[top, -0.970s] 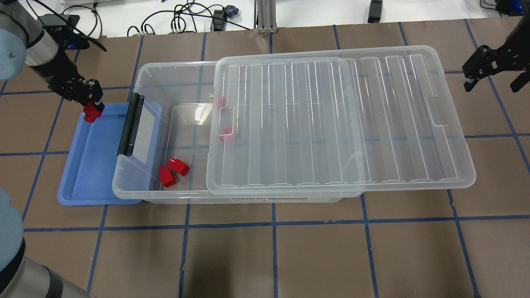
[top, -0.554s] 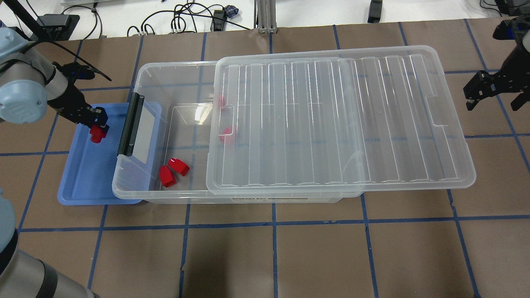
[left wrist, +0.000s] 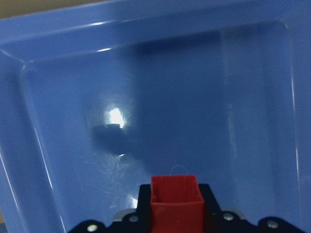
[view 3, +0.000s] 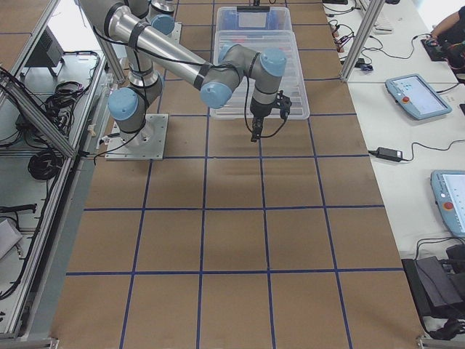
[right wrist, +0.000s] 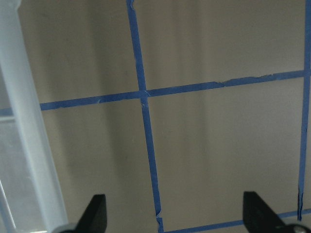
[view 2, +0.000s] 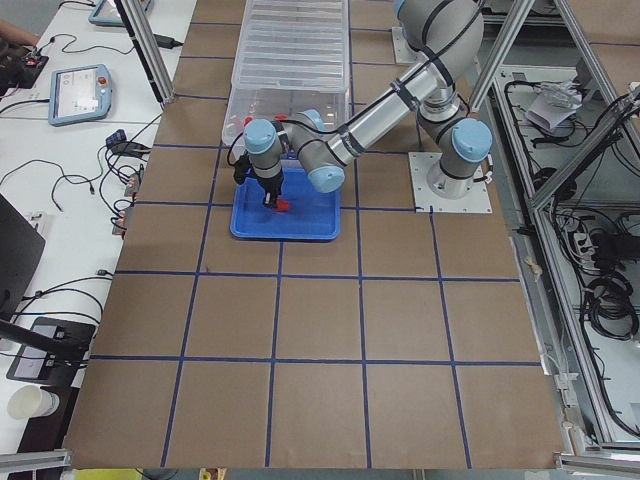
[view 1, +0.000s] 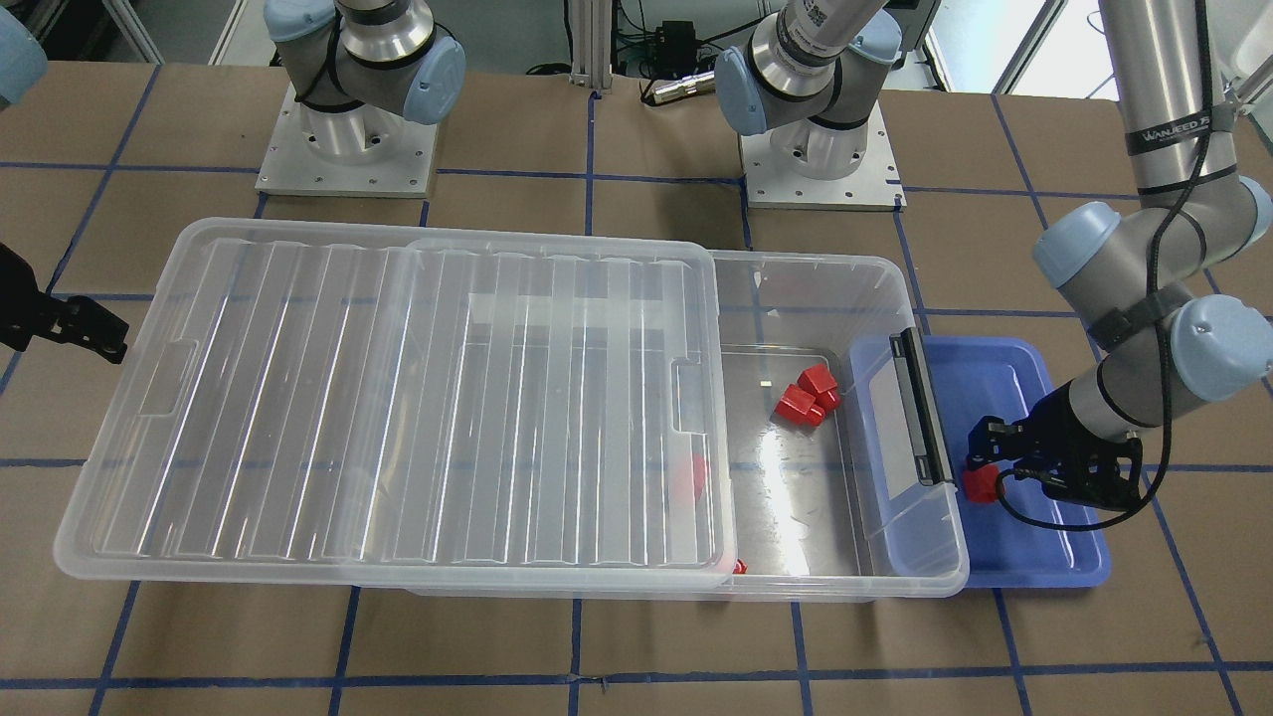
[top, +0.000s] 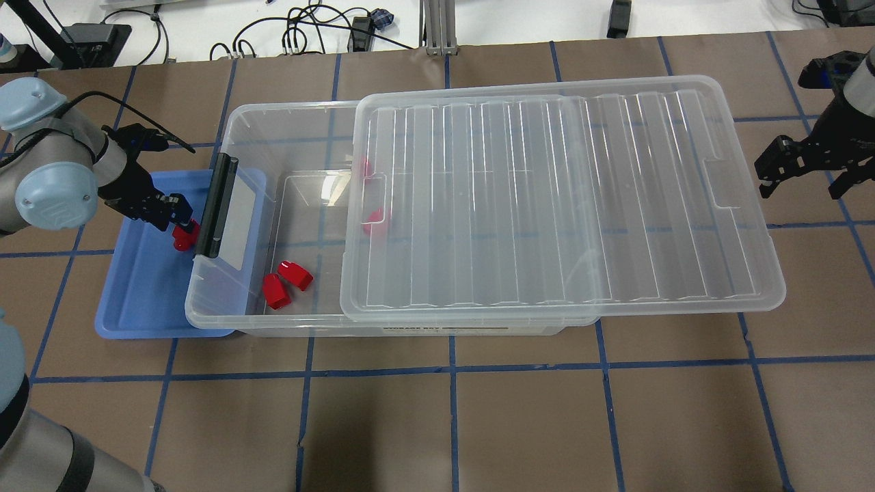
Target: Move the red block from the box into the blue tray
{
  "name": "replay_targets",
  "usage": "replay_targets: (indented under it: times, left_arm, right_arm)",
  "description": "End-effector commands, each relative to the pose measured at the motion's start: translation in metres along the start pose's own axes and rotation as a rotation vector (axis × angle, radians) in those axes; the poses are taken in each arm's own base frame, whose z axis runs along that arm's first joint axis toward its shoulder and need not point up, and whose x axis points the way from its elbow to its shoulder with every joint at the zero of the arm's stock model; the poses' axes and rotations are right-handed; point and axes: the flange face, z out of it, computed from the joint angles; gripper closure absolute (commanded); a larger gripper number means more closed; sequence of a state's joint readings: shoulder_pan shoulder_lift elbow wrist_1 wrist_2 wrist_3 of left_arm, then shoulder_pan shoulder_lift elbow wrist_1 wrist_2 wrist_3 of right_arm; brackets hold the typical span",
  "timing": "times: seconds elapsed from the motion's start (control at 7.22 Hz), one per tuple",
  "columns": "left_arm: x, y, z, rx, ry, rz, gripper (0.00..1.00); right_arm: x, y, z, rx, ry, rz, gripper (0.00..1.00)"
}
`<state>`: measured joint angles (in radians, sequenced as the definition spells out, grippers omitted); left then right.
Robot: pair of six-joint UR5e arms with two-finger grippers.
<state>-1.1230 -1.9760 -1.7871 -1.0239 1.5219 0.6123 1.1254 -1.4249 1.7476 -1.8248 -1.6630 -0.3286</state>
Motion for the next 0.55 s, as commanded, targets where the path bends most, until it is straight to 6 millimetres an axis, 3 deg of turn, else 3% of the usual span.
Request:
replay_targets:
  times: [0.0,0.28,0.42]
  left_arm:
    - [0.008,0.003,-0.029,-0.008,0.003,-0.013,0.00]
    - [0.019,0.000,-0.089,0.008,-0.013,-0.004,0.00]
    - [0.025,0.003,-0.111,-0.028,0.018,-0.034,0.00]
  right_arm:
    - [-0.005,0.000,0.003,-0.003,-0.014,0.001,0.00]
    - [-0.017,0.000,0.004,-0.004,-0.016,-0.013,0.00]
    - [-0.032,-0.001,0.002,0.004,-0.013,-0.040,0.00]
